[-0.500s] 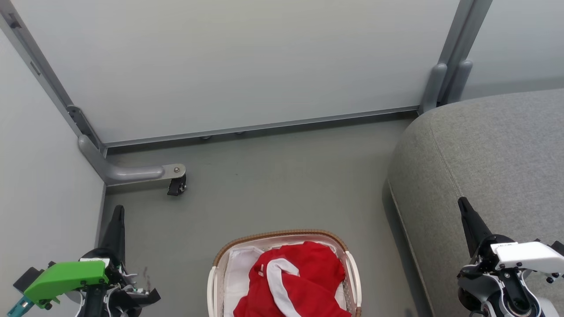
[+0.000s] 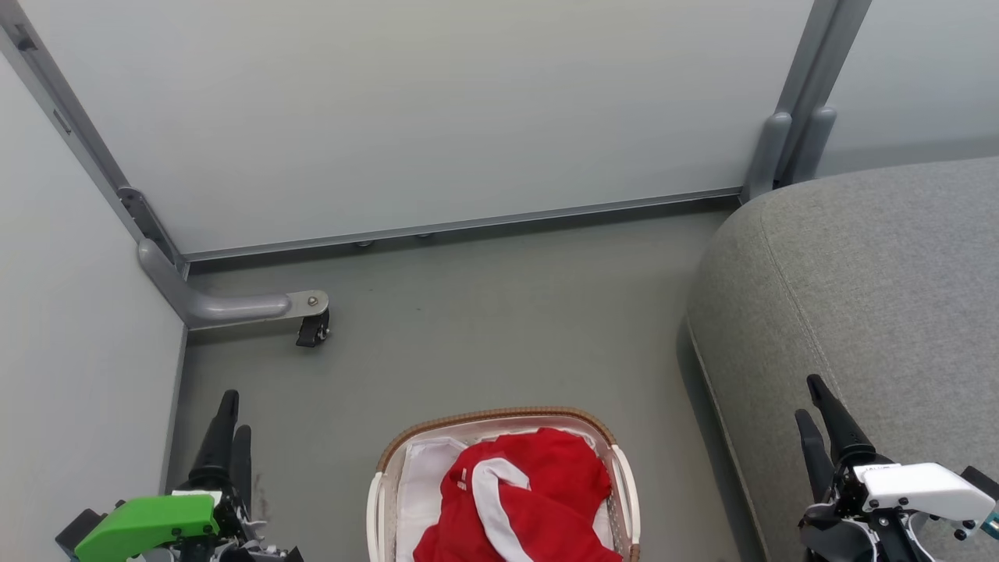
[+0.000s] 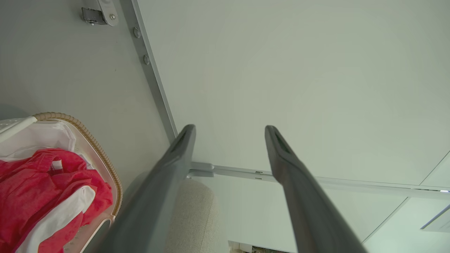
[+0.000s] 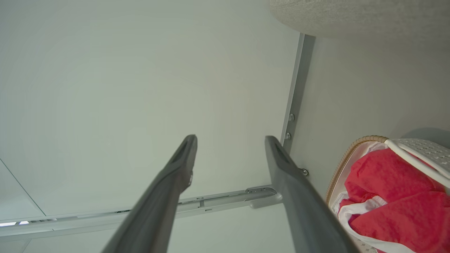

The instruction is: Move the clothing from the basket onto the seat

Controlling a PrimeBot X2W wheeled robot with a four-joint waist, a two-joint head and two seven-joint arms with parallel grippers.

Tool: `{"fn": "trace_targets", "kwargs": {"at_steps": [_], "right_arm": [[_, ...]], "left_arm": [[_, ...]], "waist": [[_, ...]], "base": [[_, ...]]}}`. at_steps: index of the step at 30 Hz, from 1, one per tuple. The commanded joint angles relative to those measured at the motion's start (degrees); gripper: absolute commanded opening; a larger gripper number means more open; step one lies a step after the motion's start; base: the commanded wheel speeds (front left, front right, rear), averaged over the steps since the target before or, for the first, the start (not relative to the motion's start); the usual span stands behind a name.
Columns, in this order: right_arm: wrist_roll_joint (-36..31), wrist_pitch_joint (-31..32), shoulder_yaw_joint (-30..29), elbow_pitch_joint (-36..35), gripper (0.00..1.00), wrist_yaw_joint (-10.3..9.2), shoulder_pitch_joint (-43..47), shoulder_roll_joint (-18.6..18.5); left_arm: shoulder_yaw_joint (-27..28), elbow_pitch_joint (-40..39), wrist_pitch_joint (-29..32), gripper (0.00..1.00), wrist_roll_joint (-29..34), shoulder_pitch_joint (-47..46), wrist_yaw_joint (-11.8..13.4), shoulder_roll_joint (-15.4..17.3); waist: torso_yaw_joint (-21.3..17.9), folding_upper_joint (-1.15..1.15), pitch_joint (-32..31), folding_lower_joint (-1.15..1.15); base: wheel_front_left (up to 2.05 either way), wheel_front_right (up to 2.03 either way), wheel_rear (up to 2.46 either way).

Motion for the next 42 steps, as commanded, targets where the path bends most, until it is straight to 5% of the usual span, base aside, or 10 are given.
{"fn": "trace_targets", "kwargs": {"at_steps": [1, 13, 42], "right_arm": [[-0.9, -0.8, 0.2, -1.0, 1.0, 0.01, -0.4, -0.4], [-8.7, -4.0, -0.9, -2.2, 1.0, 0.02, 0.0, -0.6], [-44.8, -10.2, 0.7, -9.5, 1.0, 0.02, 1.7, -0.9]], "left_arm": [[-0.9, -1.0, -0.7, 1.0, 0.7, -1.0, 0.0, 0.2], [-3.3, -2.4, -3.9, 1.0, 6.8, -1.0, -0.1, 0.3], [-7.8, -7.0, -10.1, 1.0, 40.9, -1.0, 1.7, 0.5]], "waist": [[0.0, 0.0, 0.0, 0.0], [0.1, 0.0, 0.0, 0.0], [0.5, 0.0, 0.1, 0.0]], "base": [[0.0, 0.0, 0.0], [0.0, 0.0, 0.0], [0.0, 0.0, 0.0]]}}
